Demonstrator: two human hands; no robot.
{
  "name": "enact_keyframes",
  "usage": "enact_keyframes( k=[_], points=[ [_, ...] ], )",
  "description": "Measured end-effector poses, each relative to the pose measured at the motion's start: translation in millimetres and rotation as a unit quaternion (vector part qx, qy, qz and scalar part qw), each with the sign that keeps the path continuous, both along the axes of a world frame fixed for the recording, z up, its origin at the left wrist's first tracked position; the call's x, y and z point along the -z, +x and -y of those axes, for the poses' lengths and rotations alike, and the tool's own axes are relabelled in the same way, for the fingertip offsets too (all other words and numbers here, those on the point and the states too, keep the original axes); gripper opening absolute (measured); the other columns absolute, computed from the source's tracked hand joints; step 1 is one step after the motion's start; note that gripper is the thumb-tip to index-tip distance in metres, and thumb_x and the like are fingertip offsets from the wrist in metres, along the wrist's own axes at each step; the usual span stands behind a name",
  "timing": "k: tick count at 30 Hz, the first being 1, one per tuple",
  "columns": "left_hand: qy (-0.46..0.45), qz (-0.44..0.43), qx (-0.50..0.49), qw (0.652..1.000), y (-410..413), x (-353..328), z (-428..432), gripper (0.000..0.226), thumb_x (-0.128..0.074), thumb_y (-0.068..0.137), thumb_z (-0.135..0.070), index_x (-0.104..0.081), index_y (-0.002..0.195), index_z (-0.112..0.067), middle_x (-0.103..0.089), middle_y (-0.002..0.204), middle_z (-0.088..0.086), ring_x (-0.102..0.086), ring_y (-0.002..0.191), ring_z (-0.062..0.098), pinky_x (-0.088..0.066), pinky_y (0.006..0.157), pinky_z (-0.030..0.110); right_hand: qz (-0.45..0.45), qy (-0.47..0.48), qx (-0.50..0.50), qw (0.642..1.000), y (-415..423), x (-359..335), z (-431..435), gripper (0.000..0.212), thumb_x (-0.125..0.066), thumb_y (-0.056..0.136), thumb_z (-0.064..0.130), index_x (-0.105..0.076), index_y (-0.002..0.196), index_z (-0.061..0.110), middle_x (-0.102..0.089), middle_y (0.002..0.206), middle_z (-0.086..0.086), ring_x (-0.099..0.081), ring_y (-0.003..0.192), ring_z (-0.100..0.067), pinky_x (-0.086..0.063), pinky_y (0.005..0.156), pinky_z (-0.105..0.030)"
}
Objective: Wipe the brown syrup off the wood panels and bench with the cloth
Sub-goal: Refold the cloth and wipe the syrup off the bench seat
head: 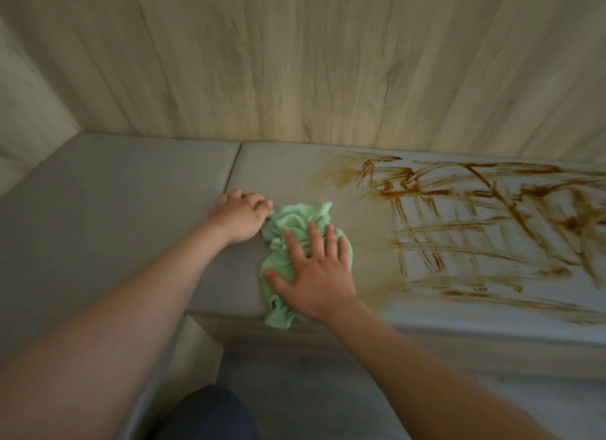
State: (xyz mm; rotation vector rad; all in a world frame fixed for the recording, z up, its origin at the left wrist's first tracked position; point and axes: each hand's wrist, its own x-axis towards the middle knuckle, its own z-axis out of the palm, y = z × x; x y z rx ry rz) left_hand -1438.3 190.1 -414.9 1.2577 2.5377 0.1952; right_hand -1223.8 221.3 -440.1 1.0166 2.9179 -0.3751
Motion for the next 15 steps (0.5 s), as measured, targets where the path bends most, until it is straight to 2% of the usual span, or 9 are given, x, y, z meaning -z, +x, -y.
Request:
enact_keyframes(
  k=[2,4,8,11,15],
  points=[
    [0.007,-0.004,-0.002,1.0,8.1,0.0,9.8,0.061,-0.033,0.101,-0.062,-0.05,0.146,-0.024,-0.045,0.154,0.014,-0.036,0.144,0.035,-0.027,0.121,0.043,-0.005,0.011,-0.059,0.998,7.7,-3.1,-2.7,0.085,-0.028,0.089,0.087,-0.006,0.161,0.049,0.0,0.174,-0.005,0.009,0.159,-0.035,0.006,0.127,-0.053],
    [-0.018,-0.006,0.039,0.999,18.9,-2.9,19.0,0.06,-0.042,0.102,-0.058,-0.043,0.15,-0.022,-0.039,0.155,0.012,-0.034,0.145,0.036,-0.029,0.12,0.044,0.011,0.031,-0.083,0.996,35.8,-7.0,-31.2,0.082,-0.025,0.089,0.089,-0.007,0.16,0.053,-0.001,0.174,0.002,0.007,0.16,-0.028,0.004,0.129,-0.048],
    [-0.077,-0.098,0.091,0.988,36.6,-13.6,16.5,0.054,-0.044,0.098,-0.056,-0.042,0.138,-0.019,-0.037,0.147,0.01,-0.035,0.138,0.036,-0.038,0.108,0.045,0.045,0.025,-0.016,0.999,90.4,-13.2,-74.5,0.083,-0.021,0.088,0.09,-0.005,0.16,0.052,0.0,0.174,0.006,0.008,0.16,-0.023,0.003,0.129,-0.046],
    [-0.066,-0.155,0.135,0.976,49.5,-22.7,-14.3,0.049,-0.044,0.097,-0.049,-0.052,0.13,-0.012,-0.045,0.137,0.012,-0.04,0.131,0.033,-0.044,0.1,0.045,0.038,0.021,0.011,0.999,91.6,-10.6,-77.2,0.085,-0.022,0.086,0.091,-0.007,0.16,0.053,-0.002,0.173,0.006,0.007,0.159,-0.023,0.002,0.129,-0.046],
    [-0.09,-0.124,0.152,0.976,61.1,-32.9,-51.9,0.046,-0.049,0.098,-0.043,-0.051,0.13,-0.01,-0.049,0.134,0.017,-0.048,0.126,0.039,-0.047,0.099,0.046,0.026,0.028,-0.019,0.999,96.4,-10.0,-88.2,0.085,-0.02,0.085,0.093,-0.006,0.16,0.054,-0.001,0.174,0.008,0.009,0.16,-0.021,0.004,0.129,-0.044]
  ],
)
